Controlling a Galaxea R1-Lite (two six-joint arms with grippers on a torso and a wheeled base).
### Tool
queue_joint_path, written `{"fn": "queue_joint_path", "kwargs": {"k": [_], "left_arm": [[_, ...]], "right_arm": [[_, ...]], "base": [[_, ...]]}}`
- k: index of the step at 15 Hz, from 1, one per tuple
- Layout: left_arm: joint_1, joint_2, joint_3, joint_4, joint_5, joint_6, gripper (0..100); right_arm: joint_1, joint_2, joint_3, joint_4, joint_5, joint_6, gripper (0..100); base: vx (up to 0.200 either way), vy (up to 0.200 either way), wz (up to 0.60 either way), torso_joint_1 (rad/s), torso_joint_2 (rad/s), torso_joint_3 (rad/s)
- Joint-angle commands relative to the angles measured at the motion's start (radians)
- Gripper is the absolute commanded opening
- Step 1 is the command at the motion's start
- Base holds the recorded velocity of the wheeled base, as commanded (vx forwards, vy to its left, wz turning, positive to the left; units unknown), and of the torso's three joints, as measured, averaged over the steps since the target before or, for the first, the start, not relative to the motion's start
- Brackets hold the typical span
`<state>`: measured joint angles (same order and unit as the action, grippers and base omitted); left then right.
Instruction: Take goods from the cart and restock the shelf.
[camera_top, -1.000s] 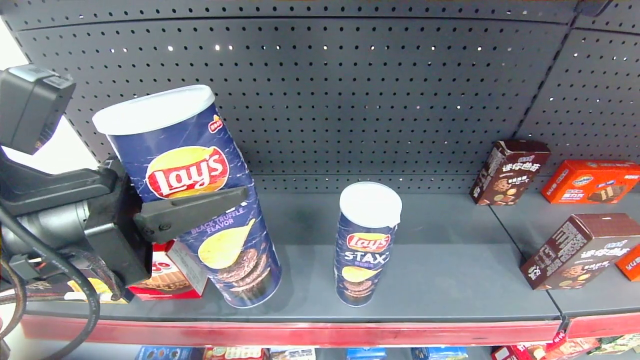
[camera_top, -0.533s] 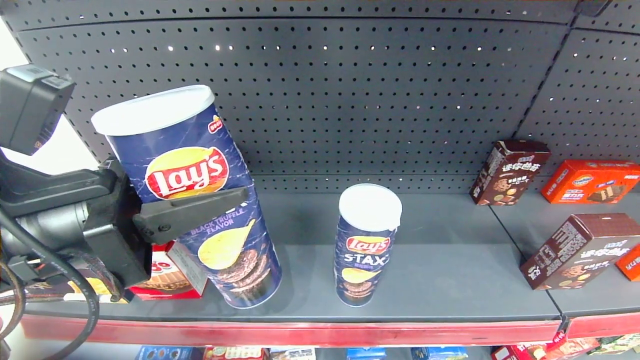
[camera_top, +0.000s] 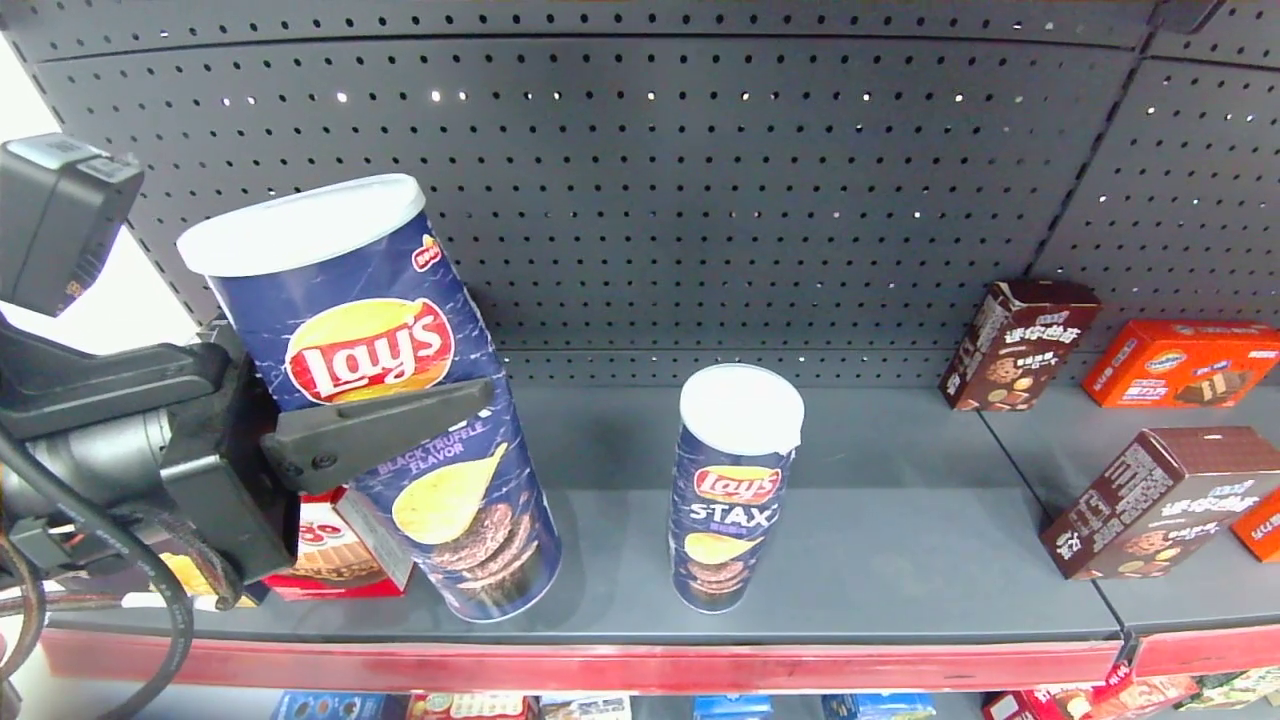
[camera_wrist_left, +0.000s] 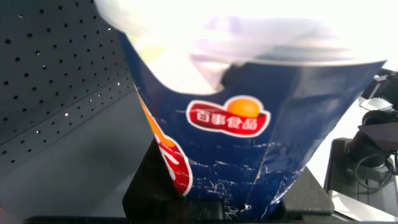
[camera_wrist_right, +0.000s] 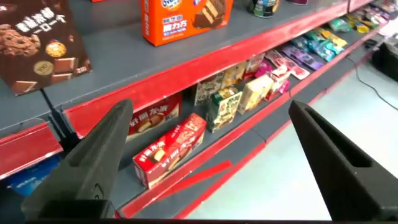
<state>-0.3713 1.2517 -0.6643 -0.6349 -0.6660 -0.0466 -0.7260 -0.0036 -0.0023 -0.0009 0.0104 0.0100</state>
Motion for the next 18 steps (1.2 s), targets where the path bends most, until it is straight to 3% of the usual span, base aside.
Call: {"fn": "queue_joint_path", "kwargs": {"k": [1, 11, 12, 13, 15, 17, 18], "left_arm": [[0.000, -0.003, 0.003, -0.005, -0.001, 0.001, 0], [-0.017, -0.031, -0.008, -0.009, -0.015, -0.013, 0], [-0.018, -0.031, -0.011, -0.008, -0.015, -0.015, 0], [-0.024, -0.029, -0.009, -0.008, -0.018, -0.015, 0], [-0.049, -0.028, -0.009, -0.003, -0.017, -0.013, 0], [-0.051, -0.026, -0.014, 0.000, -0.020, -0.015, 0], [-0.043, -0.025, -0.020, -0.002, -0.024, -0.032, 0]], "right_arm": [[0.014, 0.004, 0.002, -0.001, 0.000, 0.001, 100], [0.034, 0.004, 0.002, -0.002, 0.000, -0.001, 100], [0.088, 0.004, 0.002, -0.001, -0.001, -0.001, 100], [0.232, 0.004, 0.001, 0.002, -0.003, -0.001, 100], [0.421, 0.004, 0.002, -0.002, -0.004, 0.001, 100], [0.408, 0.004, 0.002, -0.001, -0.004, -0.001, 100], [0.410, 0.004, 0.001, 0.002, -0.004, -0.001, 100]], "base": [[0.000, 0.000, 0.00, 0.000, 0.00, 0.000], [0.000, 0.000, 0.00, 0.000, 0.00, 0.000], [0.000, 0.000, 0.00, 0.000, 0.00, 0.000], [0.000, 0.000, 0.00, 0.000, 0.00, 0.000], [0.000, 0.000, 0.00, 0.000, 0.00, 0.000], [0.000, 0.000, 0.00, 0.000, 0.00, 0.000], [0.000, 0.000, 0.00, 0.000, 0.00, 0.000]]}}
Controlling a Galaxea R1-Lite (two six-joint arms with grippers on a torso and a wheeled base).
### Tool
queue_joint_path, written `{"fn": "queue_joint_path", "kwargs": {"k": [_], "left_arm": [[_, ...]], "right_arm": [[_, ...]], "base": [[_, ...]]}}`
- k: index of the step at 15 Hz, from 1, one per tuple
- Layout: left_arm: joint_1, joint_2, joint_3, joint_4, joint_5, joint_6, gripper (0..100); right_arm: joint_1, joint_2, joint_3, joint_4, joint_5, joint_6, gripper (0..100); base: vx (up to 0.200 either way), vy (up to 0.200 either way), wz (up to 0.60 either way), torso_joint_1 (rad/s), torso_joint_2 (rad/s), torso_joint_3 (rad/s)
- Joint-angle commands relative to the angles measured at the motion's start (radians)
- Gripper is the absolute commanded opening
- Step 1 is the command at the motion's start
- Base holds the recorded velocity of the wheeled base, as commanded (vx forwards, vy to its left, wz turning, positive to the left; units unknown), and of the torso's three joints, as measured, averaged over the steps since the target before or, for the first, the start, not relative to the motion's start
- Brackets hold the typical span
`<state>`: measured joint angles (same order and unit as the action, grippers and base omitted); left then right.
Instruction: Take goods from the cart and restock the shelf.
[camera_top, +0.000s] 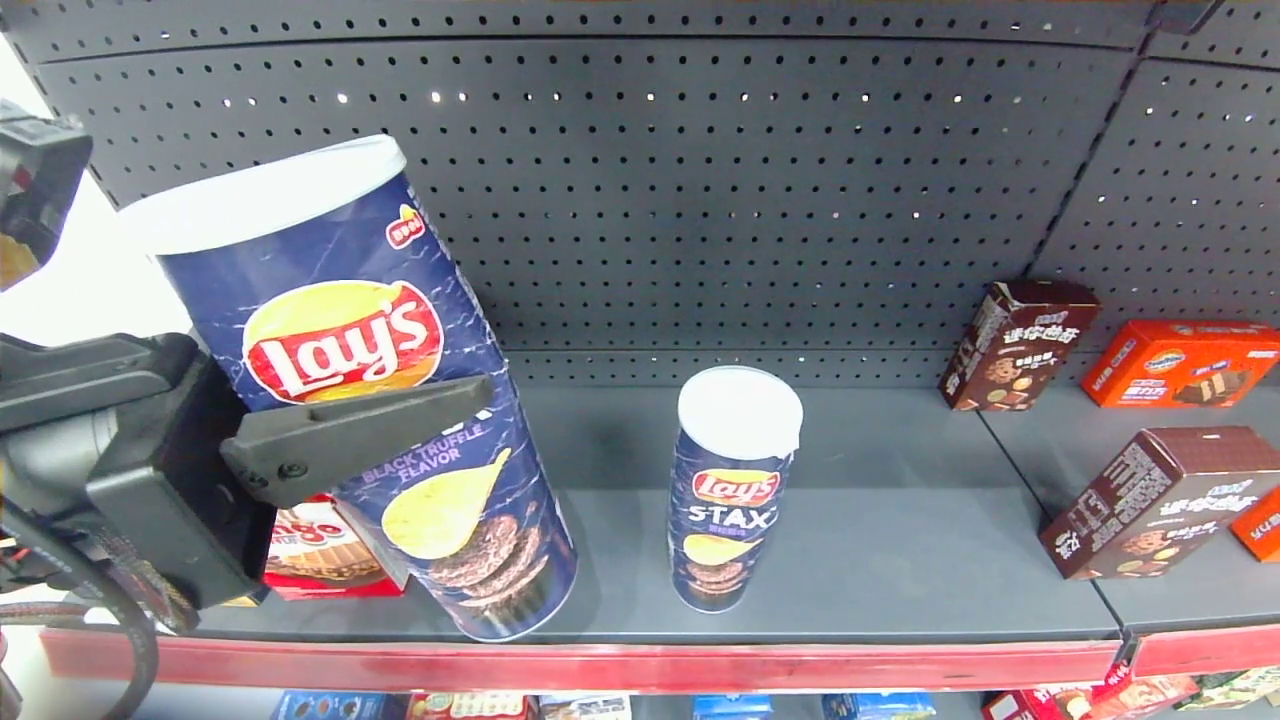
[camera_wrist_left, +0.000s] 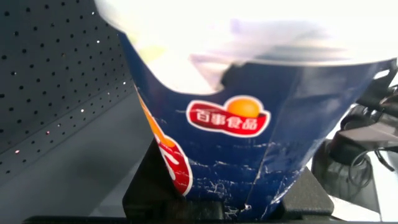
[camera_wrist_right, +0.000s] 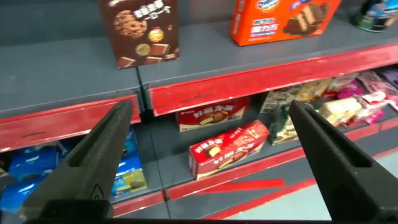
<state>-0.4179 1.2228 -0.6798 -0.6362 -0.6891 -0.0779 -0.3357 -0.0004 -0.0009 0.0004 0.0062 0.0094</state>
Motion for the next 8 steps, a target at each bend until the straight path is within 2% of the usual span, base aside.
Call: {"fn": "queue_joint_path", "kwargs": {"k": [1, 2, 5, 8], "left_arm": [[0.005, 0.004, -0.006, -0.002, -0.001, -0.016, 0], [0.021, 0.003, -0.007, -0.008, -0.006, -0.059, 0], [0.088, 0.009, -0.006, -0.008, -0.064, -0.062, 0], [0.105, 0.029, -0.021, -0.013, -0.082, -0.059, 0]], "right_arm": [[0.020, 0.000, -0.001, 0.001, 0.000, 0.000, 100], [0.017, 0.000, 0.001, -0.002, 0.001, 0.000, 100], [0.015, 0.000, 0.001, -0.002, 0.001, 0.000, 100], [0.015, 0.000, 0.001, -0.002, 0.001, 0.000, 100]], "base": [[0.000, 0.000, 0.00, 0.000, 0.00, 0.000], [0.000, 0.000, 0.00, 0.000, 0.00, 0.000], [0.000, 0.000, 0.00, 0.000, 0.00, 0.000], [0.000, 0.000, 0.00, 0.000, 0.00, 0.000]]}}
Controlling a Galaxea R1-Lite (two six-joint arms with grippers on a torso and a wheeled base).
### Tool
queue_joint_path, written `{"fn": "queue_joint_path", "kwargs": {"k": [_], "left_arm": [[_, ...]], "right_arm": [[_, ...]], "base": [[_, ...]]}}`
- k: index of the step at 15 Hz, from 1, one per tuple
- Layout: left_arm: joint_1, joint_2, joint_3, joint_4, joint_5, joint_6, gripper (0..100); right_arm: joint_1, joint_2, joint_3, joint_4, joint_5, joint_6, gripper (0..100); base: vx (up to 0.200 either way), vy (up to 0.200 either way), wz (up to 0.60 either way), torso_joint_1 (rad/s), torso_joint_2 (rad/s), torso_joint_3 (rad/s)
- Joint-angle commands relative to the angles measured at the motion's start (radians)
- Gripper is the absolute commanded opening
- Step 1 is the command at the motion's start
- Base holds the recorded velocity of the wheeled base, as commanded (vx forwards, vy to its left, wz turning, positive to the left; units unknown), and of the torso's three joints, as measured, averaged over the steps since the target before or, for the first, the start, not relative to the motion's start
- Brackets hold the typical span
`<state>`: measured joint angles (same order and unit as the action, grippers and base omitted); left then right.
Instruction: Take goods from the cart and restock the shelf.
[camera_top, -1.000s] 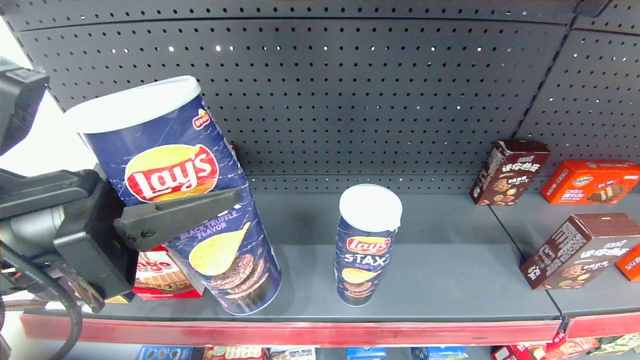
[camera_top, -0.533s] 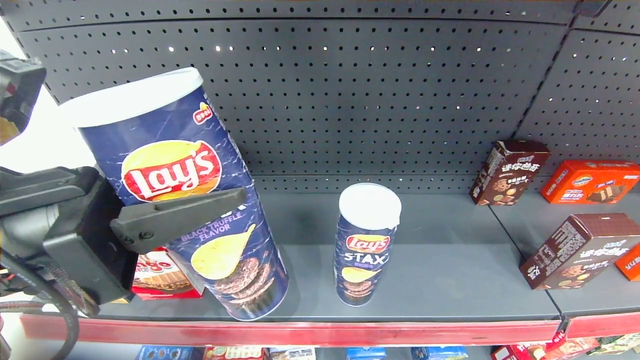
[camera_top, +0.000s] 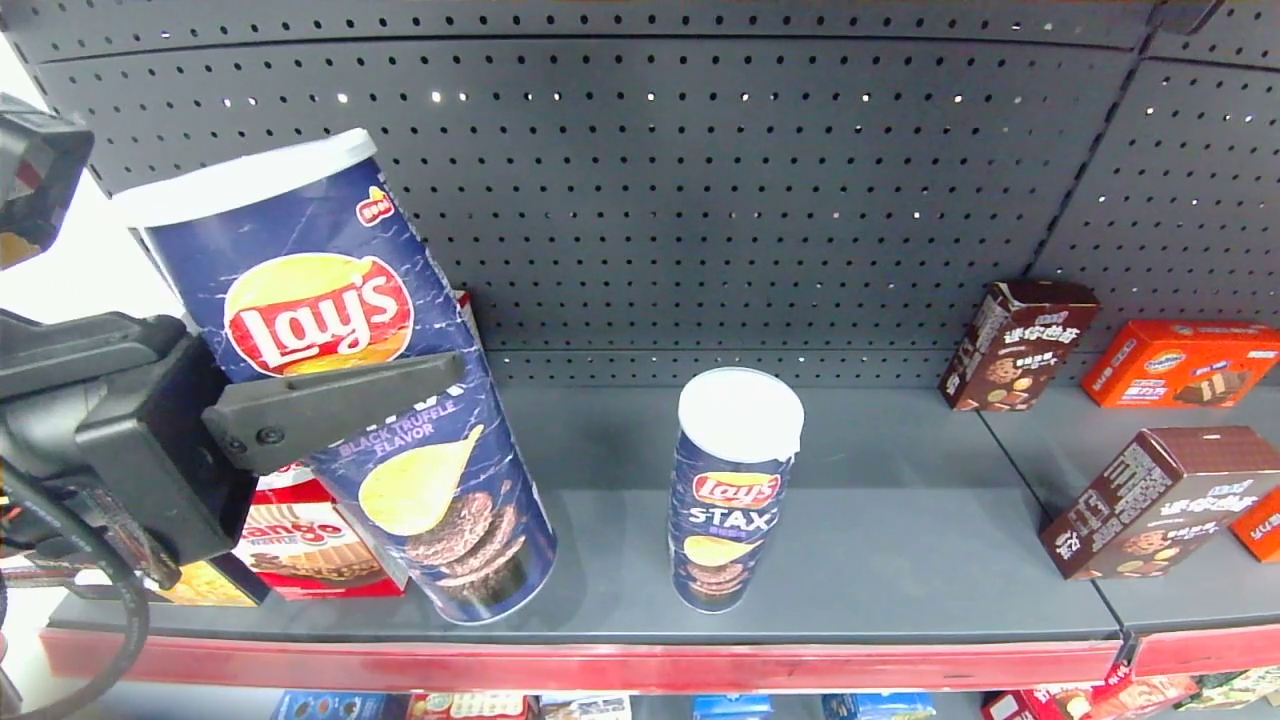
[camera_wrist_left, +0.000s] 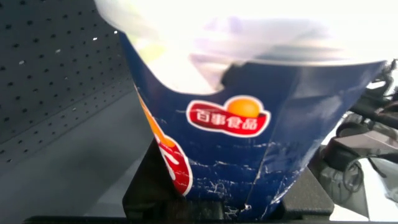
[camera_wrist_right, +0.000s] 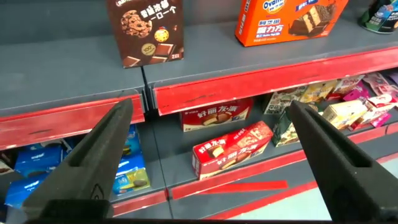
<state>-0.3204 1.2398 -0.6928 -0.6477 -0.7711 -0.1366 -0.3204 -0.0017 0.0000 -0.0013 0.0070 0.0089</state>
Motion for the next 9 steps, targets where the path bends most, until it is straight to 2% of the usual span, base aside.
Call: {"fn": "queue_joint_path", "kwargs": {"k": [1, 2, 3, 4, 5, 6, 8, 9], "left_arm": [[0.007, 0.020, -0.017, -0.001, -0.002, 0.000, 0], [0.014, 0.029, -0.025, 0.002, -0.002, -0.005, 0], [0.060, 0.049, -0.021, -0.006, -0.013, 0.008, 0], [0.073, 0.052, -0.022, -0.013, -0.059, 0.012, 0], [0.077, 0.049, -0.031, -0.009, -0.085, 0.009, 0], [0.083, 0.038, -0.042, -0.003, -0.080, 0.006, 0], [0.049, 0.036, -0.074, 0.020, -0.073, 0.005, 0], [0.055, 0.049, -0.091, 0.026, -0.066, 0.006, 0]], "right_arm": [[0.000, 0.002, 0.000, 0.000, 0.001, 0.000, 100], [0.000, 0.002, 0.000, 0.000, 0.001, 0.000, 100], [0.000, 0.002, 0.000, 0.000, 0.001, 0.000, 100], [0.000, 0.002, 0.000, 0.000, 0.001, 0.000, 100], [0.000, 0.002, 0.000, 0.000, 0.001, 0.000, 100], [0.000, 0.002, 0.000, 0.000, 0.001, 0.000, 100], [0.000, 0.002, 0.000, 0.000, 0.001, 0.000, 100], [0.000, 0.002, 0.000, 0.000, 0.001, 0.000, 100]], "base": [[0.000, 0.000, 0.00, 0.000, 0.00, 0.000], [0.000, 0.000, 0.00, 0.000, 0.00, 0.000], [0.000, 0.000, 0.00, 0.000, 0.00, 0.000], [0.000, 0.000, 0.00, 0.000, 0.00, 0.000], [0.000, 0.000, 0.00, 0.000, 0.00, 0.000], [0.000, 0.000, 0.00, 0.000, 0.00, 0.000], [0.000, 0.000, 0.00, 0.000, 0.00, 0.000], [0.000, 0.000, 0.00, 0.000, 0.00, 0.000]]}}
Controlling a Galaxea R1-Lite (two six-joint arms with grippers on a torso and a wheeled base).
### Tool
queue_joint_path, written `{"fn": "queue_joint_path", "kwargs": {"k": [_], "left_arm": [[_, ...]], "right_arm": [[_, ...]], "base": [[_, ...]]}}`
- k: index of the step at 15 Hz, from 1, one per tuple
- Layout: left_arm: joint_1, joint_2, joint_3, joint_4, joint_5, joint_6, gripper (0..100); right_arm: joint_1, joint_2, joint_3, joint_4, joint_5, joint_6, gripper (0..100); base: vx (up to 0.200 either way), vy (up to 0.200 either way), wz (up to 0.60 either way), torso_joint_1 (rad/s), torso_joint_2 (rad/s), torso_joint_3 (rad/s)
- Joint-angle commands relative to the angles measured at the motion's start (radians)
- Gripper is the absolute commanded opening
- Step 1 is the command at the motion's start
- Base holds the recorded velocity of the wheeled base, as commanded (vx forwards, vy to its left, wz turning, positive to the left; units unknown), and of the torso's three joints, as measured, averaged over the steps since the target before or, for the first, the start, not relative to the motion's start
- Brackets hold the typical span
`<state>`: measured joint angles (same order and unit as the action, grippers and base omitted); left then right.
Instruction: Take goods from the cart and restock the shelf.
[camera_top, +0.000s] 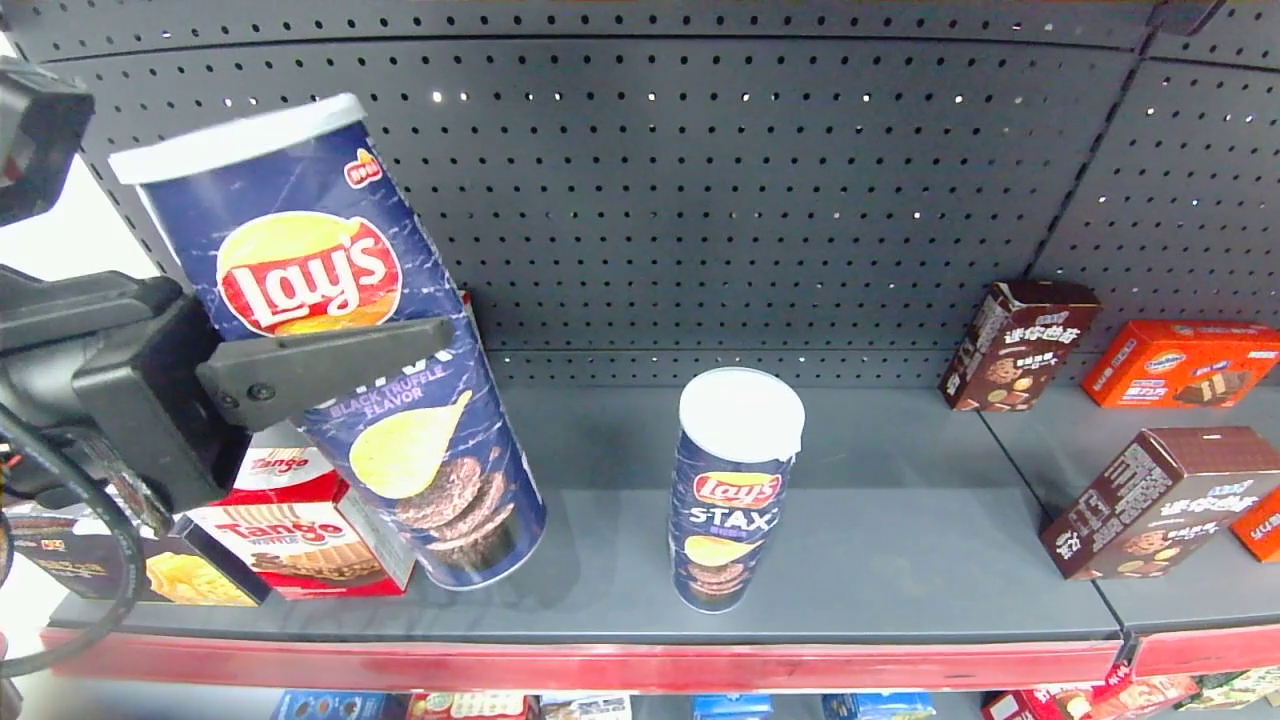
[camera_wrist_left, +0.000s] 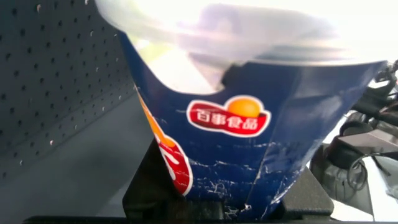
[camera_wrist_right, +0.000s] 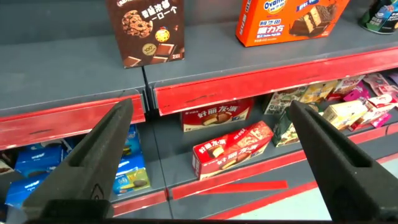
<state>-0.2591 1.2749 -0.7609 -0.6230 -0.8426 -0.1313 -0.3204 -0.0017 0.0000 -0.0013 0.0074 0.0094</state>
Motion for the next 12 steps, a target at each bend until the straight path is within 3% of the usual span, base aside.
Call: {"fn": "queue_joint_path", "kwargs": {"k": [1, 4, 10, 11, 12], "left_arm": [[0.001, 0.020, -0.043, 0.003, 0.011, 0.001, 0], [-0.023, 0.037, -0.048, 0.006, 0.011, -0.007, 0], [-0.005, 0.173, -0.141, -0.004, 0.022, 0.002, 0], [-0.002, 0.218, -0.175, -0.006, 0.022, 0.015, 0], [-0.003, 0.259, -0.204, 0.005, 0.022, 0.058, 0]], "right_arm": [[0.000, 0.002, 0.000, 0.000, 0.000, 0.000, 100], [0.000, 0.002, 0.000, 0.000, 0.000, 0.000, 100], [0.000, 0.002, 0.000, 0.000, 0.000, 0.000, 100], [0.000, 0.002, 0.000, 0.000, 0.000, 0.000, 100], [0.000, 0.002, 0.000, 0.000, 0.000, 0.000, 100]], "base": [[0.000, 0.000, 0.00, 0.000, 0.00, 0.000], [0.000, 0.000, 0.00, 0.000, 0.00, 0.000], [0.000, 0.000, 0.00, 0.000, 0.00, 0.000], [0.000, 0.000, 0.00, 0.000, 0.00, 0.000], [0.000, 0.000, 0.00, 0.000, 0.00, 0.000]]}}
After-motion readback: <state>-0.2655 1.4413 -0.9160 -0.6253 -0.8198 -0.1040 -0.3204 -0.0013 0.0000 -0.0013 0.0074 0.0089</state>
